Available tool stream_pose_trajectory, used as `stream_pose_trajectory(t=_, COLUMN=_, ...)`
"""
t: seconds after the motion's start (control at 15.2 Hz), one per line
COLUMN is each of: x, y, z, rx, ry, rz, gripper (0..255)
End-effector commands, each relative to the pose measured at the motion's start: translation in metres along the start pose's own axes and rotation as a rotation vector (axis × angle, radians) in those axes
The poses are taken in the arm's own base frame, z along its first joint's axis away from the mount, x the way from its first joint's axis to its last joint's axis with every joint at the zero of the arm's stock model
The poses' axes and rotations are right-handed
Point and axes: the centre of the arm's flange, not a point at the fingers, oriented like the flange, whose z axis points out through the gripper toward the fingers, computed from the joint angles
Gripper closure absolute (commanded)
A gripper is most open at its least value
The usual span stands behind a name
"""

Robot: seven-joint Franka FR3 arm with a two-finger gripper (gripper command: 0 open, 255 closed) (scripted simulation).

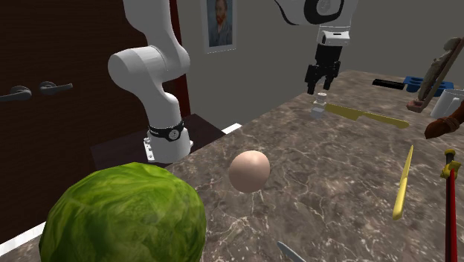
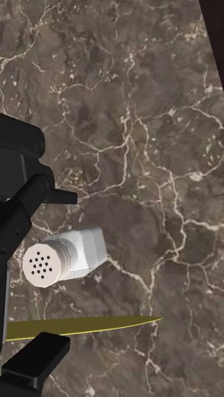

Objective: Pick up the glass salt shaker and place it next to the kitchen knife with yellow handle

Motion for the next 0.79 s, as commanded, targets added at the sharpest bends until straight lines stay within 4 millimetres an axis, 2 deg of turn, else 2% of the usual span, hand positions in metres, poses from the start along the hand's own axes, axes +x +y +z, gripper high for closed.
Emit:
stream_pose_trajectory(t=0.0, x=0.000, y=0.000, z=-0.013, rx=0.000, ry=0.000, rz=0.000, gripper=0)
stream_pose_trajectory(t=0.2, x=0.000, y=0.000, z=-0.050, rx=0.000, ry=0.000, rz=0.000, gripper=0)
stream_pose_trajectory(t=0.73, x=0.000, y=0.000, z=-0.050, rx=0.000, ry=0.000, rz=0.000, gripper=0)
